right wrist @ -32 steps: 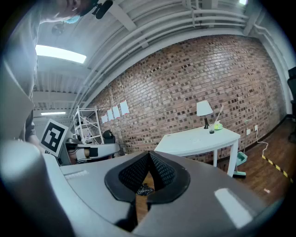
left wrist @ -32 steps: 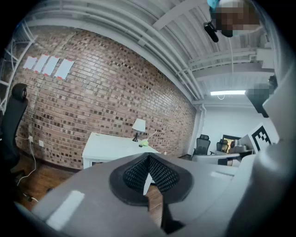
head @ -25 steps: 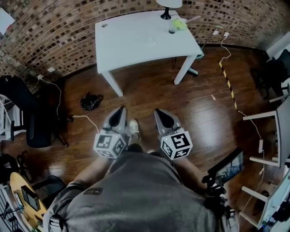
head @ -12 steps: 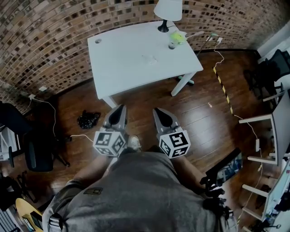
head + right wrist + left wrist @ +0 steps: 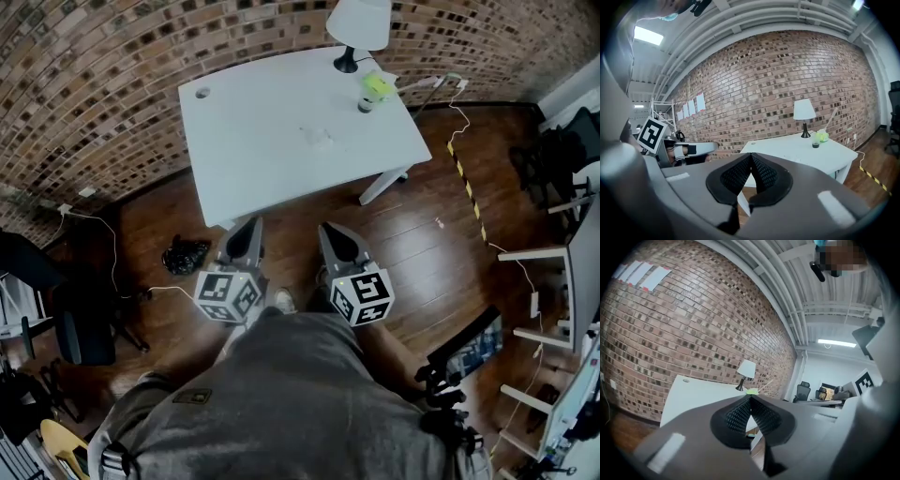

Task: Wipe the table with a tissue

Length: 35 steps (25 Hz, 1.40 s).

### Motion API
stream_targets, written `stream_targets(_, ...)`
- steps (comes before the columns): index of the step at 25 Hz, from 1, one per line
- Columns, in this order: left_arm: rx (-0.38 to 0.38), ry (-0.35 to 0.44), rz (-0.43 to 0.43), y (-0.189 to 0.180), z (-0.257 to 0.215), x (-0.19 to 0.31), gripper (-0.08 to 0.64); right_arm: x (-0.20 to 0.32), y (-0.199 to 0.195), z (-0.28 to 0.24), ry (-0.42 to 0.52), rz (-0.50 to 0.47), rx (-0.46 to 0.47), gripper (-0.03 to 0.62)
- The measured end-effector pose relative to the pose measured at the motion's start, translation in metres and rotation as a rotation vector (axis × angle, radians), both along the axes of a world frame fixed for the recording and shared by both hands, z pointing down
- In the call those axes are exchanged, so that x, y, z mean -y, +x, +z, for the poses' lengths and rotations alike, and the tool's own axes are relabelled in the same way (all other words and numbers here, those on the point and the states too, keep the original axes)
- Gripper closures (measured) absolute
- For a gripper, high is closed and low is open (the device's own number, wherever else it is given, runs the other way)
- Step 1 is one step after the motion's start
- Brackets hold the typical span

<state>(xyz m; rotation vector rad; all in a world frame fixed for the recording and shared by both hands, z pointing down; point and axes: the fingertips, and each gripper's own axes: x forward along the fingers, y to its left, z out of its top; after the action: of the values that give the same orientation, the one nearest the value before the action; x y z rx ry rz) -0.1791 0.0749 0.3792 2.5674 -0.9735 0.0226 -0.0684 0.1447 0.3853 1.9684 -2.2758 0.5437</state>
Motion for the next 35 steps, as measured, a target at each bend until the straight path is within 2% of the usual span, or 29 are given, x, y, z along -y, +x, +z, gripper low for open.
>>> stream_targets(8, 0.049, -0.016, -0.047, 0.048, 0.017, 0.061, 0.558, 0.071, 0.054, 0.021, -0.022, -0.050, 0.024, 0.581)
stream_targets(18, 0.133, -0.075, -0.137, 0.126, 0.035, 0.138, 0.558, 0.155, 0.143, 0.050, -0.119, -0.160, 0.036, 0.581)
stream_targets(26, 0.163, -0.141, -0.222, 0.140, 0.058, 0.169, 0.558, 0.193, 0.172, 0.085, -0.198, -0.221, 0.015, 0.581)
stream_targets(35, 0.180, -0.242, -0.203, 0.142, 0.099, 0.185, 0.558, 0.223, 0.171, 0.128, -0.324, -0.247, -0.049, 0.578)
